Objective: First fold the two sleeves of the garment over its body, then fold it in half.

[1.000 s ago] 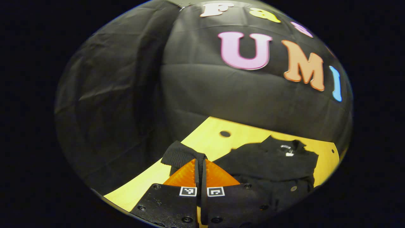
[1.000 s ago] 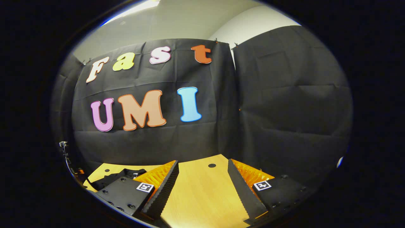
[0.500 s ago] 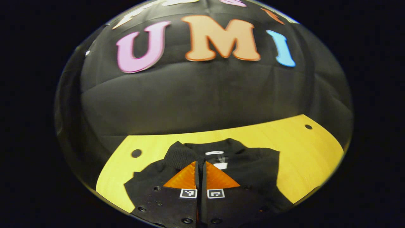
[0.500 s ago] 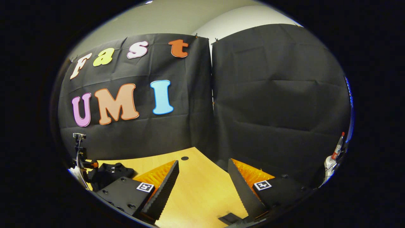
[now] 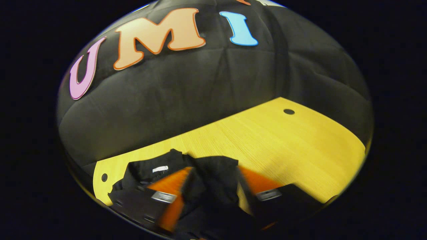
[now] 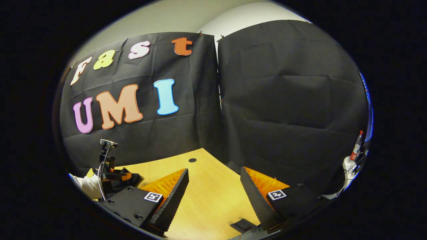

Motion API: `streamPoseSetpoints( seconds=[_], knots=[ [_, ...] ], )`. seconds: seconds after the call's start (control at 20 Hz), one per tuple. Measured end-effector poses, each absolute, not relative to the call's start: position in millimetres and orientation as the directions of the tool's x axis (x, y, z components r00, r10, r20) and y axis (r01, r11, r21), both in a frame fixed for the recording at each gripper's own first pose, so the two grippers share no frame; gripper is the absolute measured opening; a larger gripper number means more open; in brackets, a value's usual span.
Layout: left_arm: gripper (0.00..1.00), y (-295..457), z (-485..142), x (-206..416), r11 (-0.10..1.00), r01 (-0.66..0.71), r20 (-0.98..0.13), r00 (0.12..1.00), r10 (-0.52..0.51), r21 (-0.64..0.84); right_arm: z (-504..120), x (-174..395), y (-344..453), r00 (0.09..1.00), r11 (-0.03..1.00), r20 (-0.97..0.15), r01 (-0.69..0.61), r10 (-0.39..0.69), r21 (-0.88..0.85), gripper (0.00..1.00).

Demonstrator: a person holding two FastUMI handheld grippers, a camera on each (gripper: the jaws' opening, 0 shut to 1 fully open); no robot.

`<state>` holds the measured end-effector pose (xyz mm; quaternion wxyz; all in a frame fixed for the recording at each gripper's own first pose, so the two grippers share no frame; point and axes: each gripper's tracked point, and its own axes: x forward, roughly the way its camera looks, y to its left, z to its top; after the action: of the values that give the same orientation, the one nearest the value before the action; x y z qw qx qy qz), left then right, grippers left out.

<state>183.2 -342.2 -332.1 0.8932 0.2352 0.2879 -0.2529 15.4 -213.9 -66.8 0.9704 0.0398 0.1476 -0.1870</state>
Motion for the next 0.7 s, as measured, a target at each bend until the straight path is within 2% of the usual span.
streamPoseSetpoints(
  seconds=[0.05,0.1,0.4,0.6,0.65,0.7],
  knots=[
    [0.87,-334.6,-331.5,181.4,0.767,0.582,-0.627,0.711,-0.319,0.271,-69.3,17.0,-214.0,0.888,0.930,-0.305,0.367,-0.344,0.022,0.98],
    [0.95,-333.7,-327.7,178.5,0.772,0.579,-0.617,0.715,-0.327,0.262,-70.6,20.8,-212.1,0.891,0.933,-0.307,0.358,-0.333,0.025,0.98],
    [0.95,-311.1,-291.5,165.8,0.830,0.516,-0.546,0.767,-0.337,0.213,-91.6,49.4,-168.9,0.922,0.976,-0.343,0.211,-0.179,0.059,0.98],
    [0.95,-268.4,-257.0,137.9,0.865,0.462,-0.503,0.804,-0.316,0.195,-119.0,64.6,-104.5,0.922,0.995,-0.386,0.022,0.018,0.097,0.99],
    [0.95,-252.1,-249.0,129.4,0.873,0.444,-0.492,0.817,-0.302,0.202,-129.1,66.7,-84.5,0.912,0.994,-0.402,-0.039,0.077,0.102,0.96],
    [0.95,-235.4,-241.6,118.4,0.879,0.427,-0.487,0.826,-0.285,0.211,-141.0,66.7,-65.7,0.896,0.991,-0.424,-0.098,0.130,0.096,0.98]
  ],
)
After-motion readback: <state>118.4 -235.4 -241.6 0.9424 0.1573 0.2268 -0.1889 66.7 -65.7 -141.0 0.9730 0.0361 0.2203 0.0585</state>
